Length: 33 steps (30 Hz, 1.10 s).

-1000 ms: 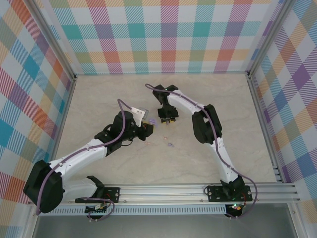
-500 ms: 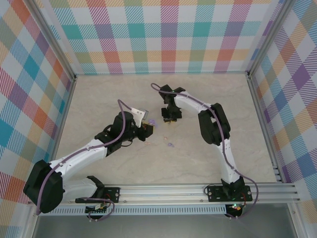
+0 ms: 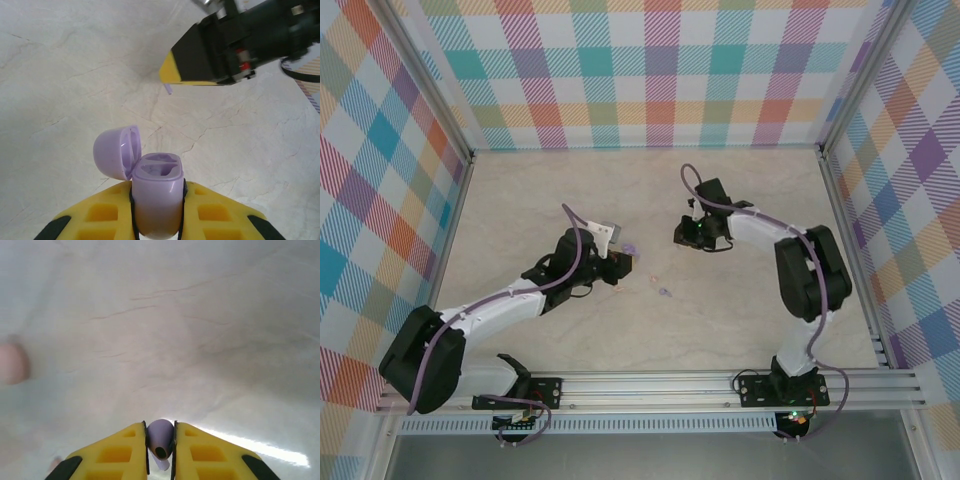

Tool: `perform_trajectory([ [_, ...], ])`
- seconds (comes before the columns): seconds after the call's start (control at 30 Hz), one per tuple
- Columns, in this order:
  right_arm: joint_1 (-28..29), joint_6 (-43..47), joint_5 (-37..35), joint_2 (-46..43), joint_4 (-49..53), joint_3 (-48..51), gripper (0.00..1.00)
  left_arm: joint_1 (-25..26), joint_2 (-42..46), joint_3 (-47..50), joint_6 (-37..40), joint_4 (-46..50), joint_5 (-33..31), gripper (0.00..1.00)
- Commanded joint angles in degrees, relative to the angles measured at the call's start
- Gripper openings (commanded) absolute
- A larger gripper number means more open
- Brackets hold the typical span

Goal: Insert wireless bluetooth earbuds into charging case

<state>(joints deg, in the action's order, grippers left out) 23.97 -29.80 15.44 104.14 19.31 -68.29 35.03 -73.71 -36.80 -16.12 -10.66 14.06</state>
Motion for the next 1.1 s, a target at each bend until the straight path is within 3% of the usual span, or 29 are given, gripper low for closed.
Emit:
perform_trajectory([
  [0.0,-0.27,-1.81,7.47,-6.82,-10.45,3.51,0.16,-0.59,-1.05,0.84,-1.90,-7.31,1.82,0.13],
  [0.3,-0.41,-3.35,14.14,-23.40,-16.77,11.68,0.17,-0.62,-0.13,6.10,-2.17,-21.79,2.28,0.13],
  [0.67,0.18,-6.04,19.77,-39.50,-24.00,16.61,0.20,0.62,3.41,10.10,-2.42,-40.00,7.90,0.14],
  [1.07,6.58,-3.97,14.37,-45.69,-25.45,15.85,0.20,5.34,7.76,6.47,0.56,-40.21,10.11,0.14],
])
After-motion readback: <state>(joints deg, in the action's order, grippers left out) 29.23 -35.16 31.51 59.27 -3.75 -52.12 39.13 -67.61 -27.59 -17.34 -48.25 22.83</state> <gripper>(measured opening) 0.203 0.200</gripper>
